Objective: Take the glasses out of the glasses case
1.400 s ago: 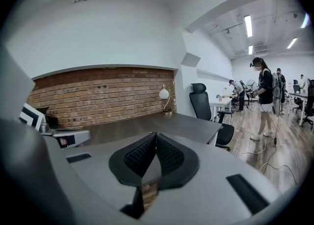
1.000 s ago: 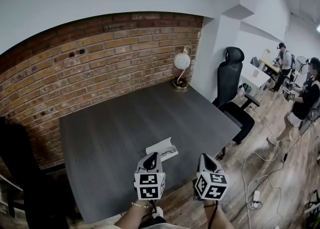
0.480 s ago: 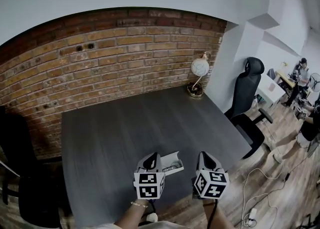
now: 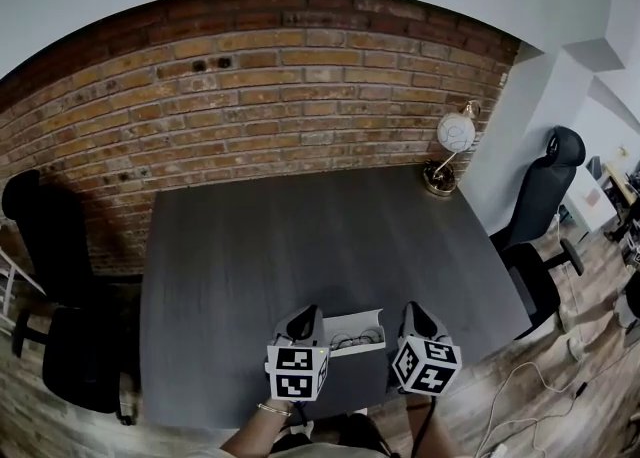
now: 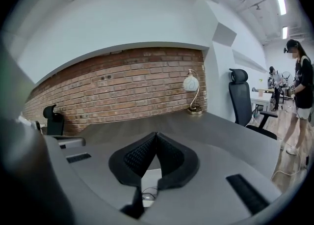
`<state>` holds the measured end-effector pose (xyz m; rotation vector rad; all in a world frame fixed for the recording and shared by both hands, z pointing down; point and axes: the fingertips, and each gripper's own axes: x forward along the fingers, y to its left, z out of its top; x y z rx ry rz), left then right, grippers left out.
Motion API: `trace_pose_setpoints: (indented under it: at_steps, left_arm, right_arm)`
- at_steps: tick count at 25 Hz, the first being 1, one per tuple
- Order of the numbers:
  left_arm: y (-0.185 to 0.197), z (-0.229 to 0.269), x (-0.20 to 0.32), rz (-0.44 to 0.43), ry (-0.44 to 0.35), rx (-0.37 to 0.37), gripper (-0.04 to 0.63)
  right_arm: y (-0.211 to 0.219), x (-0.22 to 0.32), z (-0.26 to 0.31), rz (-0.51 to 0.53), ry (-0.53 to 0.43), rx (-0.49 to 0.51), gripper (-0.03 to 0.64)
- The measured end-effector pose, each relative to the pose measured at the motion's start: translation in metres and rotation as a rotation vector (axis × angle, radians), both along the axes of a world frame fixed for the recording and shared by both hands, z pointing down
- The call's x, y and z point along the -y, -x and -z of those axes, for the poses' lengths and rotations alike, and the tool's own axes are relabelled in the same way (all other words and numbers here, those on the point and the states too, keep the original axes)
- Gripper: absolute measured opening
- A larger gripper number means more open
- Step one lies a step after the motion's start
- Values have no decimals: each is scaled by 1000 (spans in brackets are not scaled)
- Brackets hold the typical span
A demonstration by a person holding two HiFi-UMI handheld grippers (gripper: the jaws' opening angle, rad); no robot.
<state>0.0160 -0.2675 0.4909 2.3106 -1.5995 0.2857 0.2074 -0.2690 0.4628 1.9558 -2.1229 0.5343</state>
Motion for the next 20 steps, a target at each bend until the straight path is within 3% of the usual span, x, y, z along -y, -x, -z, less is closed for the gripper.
trace_pose_setpoints:
  at_steps: [9,20]
  left_arm:
    - [7,5,5,225,26,-36,9]
    - [10,2,-2,247,18,16,9]
  right_arm:
    - [19,49,7,219,18,37,32]
    - [23,51,-4,278,19,20,32]
